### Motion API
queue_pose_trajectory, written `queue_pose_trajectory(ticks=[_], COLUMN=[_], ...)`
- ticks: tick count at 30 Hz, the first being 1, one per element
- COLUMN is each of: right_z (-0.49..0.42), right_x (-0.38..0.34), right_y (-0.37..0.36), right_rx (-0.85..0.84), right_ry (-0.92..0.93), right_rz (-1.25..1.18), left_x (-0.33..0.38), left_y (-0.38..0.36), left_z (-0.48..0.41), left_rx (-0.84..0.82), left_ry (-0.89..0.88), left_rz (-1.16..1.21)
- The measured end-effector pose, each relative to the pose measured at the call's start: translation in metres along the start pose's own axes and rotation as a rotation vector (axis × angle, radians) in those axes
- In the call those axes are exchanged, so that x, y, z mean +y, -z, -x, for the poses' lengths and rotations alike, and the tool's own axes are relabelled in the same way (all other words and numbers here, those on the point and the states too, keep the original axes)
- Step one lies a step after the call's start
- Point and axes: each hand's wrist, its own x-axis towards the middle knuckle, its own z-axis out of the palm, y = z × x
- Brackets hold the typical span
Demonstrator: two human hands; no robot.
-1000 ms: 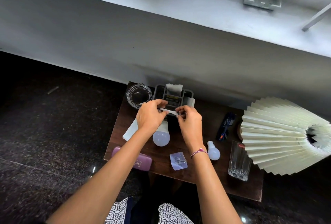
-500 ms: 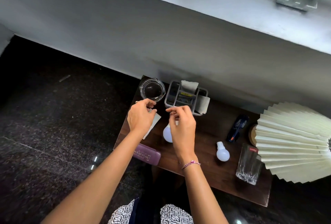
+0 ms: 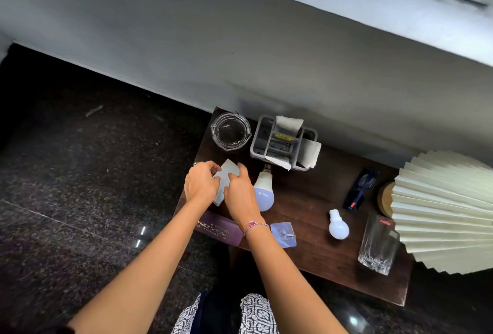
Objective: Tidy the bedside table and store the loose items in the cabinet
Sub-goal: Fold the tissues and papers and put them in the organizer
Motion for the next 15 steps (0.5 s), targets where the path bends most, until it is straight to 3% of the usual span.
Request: queue_pose_trajectory(ticks=[15], right_z=[-0.015], right_x=[0.008], right_y=[-0.021], right_rx=[-0.006], right_ry=[-0.031], right_rz=[0.081], left_x=[0.001], left_y=[-0.011], left_z=[-0.017], left_rx=[-0.055], left_ry=[-0.03], left_rz=[-0.021])
